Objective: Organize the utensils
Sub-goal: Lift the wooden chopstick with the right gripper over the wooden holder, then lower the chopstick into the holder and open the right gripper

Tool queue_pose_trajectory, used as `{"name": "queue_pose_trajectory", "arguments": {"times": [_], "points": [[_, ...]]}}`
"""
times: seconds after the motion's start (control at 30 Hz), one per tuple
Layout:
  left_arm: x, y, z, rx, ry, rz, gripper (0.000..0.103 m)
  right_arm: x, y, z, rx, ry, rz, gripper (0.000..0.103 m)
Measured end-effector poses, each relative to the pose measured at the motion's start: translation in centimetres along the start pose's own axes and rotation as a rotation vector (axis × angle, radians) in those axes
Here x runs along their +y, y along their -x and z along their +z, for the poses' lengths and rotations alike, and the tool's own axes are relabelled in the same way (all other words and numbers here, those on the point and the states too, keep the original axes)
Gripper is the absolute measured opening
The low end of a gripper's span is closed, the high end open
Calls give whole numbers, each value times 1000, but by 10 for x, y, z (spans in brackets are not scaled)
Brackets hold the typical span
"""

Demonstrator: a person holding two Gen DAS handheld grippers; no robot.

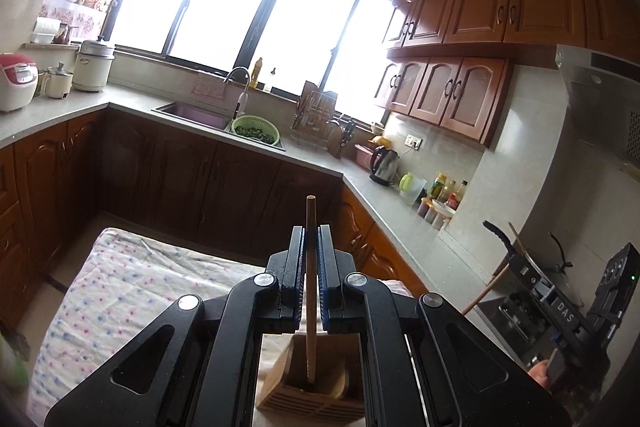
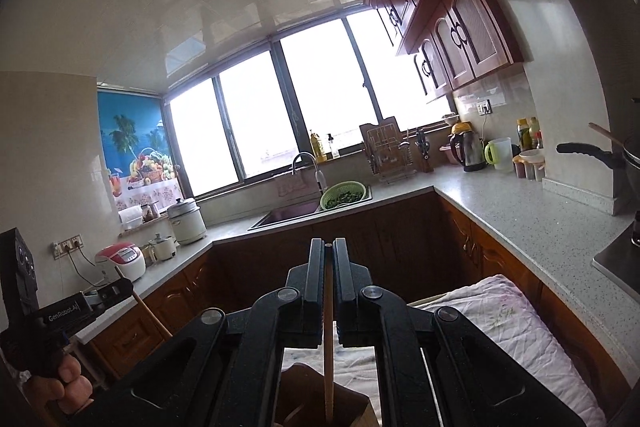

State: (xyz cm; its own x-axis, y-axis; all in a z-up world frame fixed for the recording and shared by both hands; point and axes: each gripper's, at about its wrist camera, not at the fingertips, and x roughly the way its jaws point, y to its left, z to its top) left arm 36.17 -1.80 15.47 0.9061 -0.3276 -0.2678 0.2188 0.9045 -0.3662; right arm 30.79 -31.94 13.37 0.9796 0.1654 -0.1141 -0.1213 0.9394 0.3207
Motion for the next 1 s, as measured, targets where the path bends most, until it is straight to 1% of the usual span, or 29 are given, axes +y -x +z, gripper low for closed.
{"name": "queue_pose_trajectory", "arguments": {"times": [0.07, 0.13, 0.2, 0.27, 0.4, 0.47, 0.57, 0.83, 0.93, 1.0], "points": [[6, -15, -13, 16, 14, 17, 5, -6, -11, -15, 23, -11, -9, 4], [11, -27, -27, 32, 27, 28, 5, -12, -18, -29, 25, -31, 2, 4], [14, -39, -39, 61, 28, 46, 5, -15, -22, -40, 30, -31, -7, 4], [15, -48, -50, 95, 29, 47, 5, -18, -28, -49, 51, -42, -5, 4], [12, -58, -65, 131, 9, 47, 5, -24, -38, -64, 96, -64, -6, 4], [9, -62, -69, 150, -4, 47, 5, -28, -37, -66, 89, -70, -16, 4], [5, -64, -71, 141, -36, 66, 6, -35, -37, -63, 98, -85, -25, 4], [7, -67, -68, 163, -36, 61, 7, -46, -42, -60, 137, -131, -33, 5], [8, -69, -69, 178, -36, 62, 8, -49, -45, -64, 161, -152, -36, 9], [9, -68, -69, 182, -36, 67, 13, -51, -45, -66, 172, -167, -36, 9]]}}
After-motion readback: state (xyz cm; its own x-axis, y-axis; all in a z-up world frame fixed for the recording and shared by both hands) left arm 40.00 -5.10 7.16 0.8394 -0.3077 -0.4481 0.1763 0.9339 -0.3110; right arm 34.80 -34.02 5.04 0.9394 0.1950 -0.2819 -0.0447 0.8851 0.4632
